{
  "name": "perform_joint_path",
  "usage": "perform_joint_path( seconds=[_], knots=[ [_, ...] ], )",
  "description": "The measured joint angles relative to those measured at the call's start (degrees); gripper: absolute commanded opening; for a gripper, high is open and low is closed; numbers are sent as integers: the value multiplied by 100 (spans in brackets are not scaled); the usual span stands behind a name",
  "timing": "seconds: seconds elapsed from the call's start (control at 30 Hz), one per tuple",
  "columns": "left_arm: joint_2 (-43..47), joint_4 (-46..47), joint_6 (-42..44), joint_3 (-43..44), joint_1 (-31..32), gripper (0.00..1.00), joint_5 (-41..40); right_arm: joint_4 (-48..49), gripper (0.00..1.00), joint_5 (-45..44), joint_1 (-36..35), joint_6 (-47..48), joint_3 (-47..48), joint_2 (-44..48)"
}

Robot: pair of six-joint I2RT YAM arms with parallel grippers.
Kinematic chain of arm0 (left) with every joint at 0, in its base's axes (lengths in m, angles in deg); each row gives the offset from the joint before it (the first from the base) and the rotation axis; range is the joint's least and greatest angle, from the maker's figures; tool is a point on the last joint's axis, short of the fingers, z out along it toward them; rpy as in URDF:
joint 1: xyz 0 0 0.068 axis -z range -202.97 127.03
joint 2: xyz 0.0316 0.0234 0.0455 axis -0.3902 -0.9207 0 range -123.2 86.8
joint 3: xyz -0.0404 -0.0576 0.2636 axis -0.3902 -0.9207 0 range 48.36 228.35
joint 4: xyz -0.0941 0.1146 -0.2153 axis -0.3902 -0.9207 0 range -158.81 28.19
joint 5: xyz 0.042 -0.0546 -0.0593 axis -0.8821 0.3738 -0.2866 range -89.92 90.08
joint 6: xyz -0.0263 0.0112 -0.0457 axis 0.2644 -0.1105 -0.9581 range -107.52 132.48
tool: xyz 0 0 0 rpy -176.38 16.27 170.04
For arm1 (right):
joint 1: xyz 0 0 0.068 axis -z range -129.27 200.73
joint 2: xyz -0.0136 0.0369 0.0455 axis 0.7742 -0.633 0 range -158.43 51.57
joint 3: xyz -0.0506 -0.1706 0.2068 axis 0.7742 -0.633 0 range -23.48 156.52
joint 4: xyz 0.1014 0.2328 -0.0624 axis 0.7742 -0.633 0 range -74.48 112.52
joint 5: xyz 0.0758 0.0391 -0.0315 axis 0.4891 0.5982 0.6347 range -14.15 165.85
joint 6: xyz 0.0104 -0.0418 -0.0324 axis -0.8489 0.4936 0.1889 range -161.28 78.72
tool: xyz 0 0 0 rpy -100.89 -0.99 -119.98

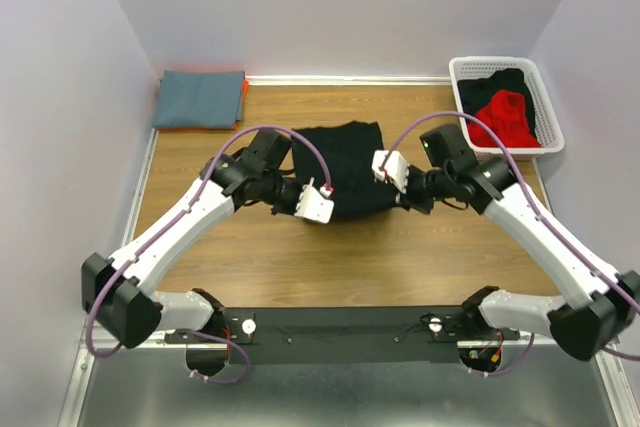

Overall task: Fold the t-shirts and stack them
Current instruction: Fold the tshirt

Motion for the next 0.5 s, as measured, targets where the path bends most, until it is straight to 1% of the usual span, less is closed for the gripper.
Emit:
perform_joint_path(
  seconds=[0.03, 0.1, 0.17, 0.23, 0.37, 0.4, 0.47, 0.5],
  knots=[
    [197, -179, -79, -55, 31, 0, 94, -269, 0, 83, -195, -107, -37, 269],
    [389, -306, -223, -44, 28, 0, 197, -511, 1, 120, -313, -247, 46, 501],
    [485, -363, -356, 46, 22, 0, 267, -603, 1, 94, -310, -313, 240, 448],
    [382, -372, -404, 184, -76, 0, 299, -658, 0, -11, -308, -304, 503, 153],
    [-385, -358, -437, 675, -562, 0, 358, -562, 1, -105, -116, -59, 938, -695],
    [-780, -308, -433, 883, -776, 0, 393, -533, 0, -105, -33, 24, 1034, -898],
    [-1222, -264, -413, 1104, -1014, 0, 474, -391, 1, -48, 157, 208, 1169, -1311],
    [-1556, -227, -393, 1294, -1187, 0, 538, -310, 1, 13, 339, 306, 1360, -1703]
  ],
)
